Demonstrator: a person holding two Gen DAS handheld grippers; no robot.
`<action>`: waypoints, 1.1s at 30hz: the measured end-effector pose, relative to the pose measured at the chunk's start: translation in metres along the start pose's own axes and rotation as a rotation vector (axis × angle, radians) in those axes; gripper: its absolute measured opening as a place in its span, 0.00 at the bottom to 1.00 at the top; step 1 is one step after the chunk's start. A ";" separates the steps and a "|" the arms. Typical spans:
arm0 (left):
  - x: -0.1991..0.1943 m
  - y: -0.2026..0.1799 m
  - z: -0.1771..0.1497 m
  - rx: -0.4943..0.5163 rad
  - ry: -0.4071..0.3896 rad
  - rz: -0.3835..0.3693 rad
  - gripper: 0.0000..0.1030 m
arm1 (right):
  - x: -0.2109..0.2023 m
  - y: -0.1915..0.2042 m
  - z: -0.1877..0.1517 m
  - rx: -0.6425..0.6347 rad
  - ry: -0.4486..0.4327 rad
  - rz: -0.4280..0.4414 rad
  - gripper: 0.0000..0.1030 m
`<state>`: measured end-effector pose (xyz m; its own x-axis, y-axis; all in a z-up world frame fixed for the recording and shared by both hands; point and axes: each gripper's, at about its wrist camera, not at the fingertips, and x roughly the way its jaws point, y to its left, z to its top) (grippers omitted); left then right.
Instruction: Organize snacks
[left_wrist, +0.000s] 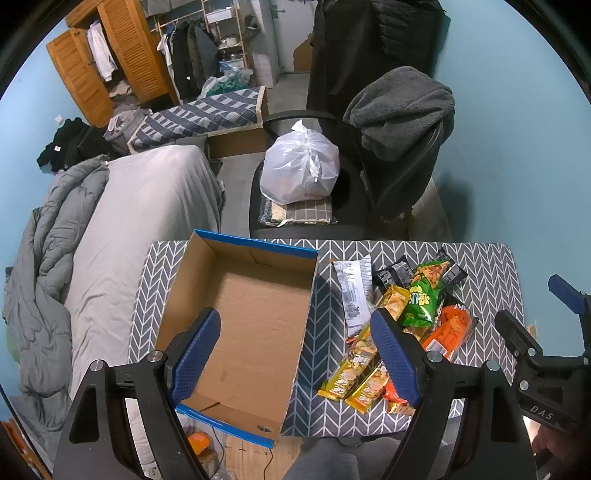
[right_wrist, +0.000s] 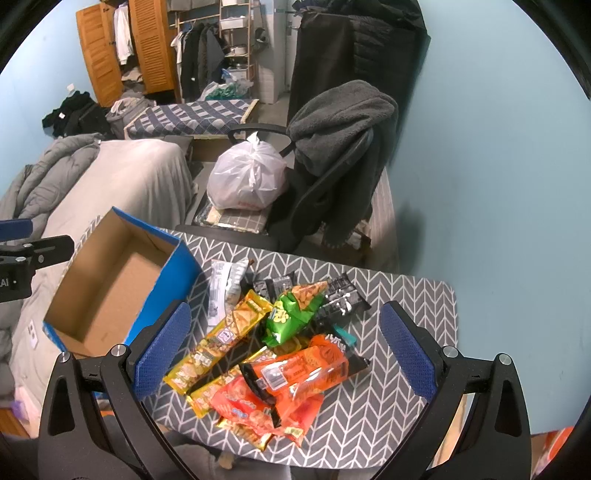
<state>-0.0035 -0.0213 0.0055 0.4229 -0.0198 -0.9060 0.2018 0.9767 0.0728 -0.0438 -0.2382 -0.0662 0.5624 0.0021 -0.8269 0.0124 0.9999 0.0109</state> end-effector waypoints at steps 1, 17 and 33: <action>0.000 0.000 0.000 0.000 0.001 0.000 0.82 | 0.000 0.000 0.000 -0.001 0.001 0.001 0.98; 0.000 -0.001 0.000 -0.002 0.002 0.001 0.82 | -0.001 -0.003 -0.002 -0.002 0.002 0.004 0.98; 0.000 -0.003 -0.002 -0.001 0.003 0.000 0.82 | 0.000 -0.005 -0.004 0.001 0.009 0.004 0.98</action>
<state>-0.0055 -0.0235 0.0047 0.4199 -0.0195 -0.9074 0.2008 0.9770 0.0719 -0.0467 -0.2430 -0.0686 0.5547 0.0062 -0.8320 0.0113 0.9998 0.0150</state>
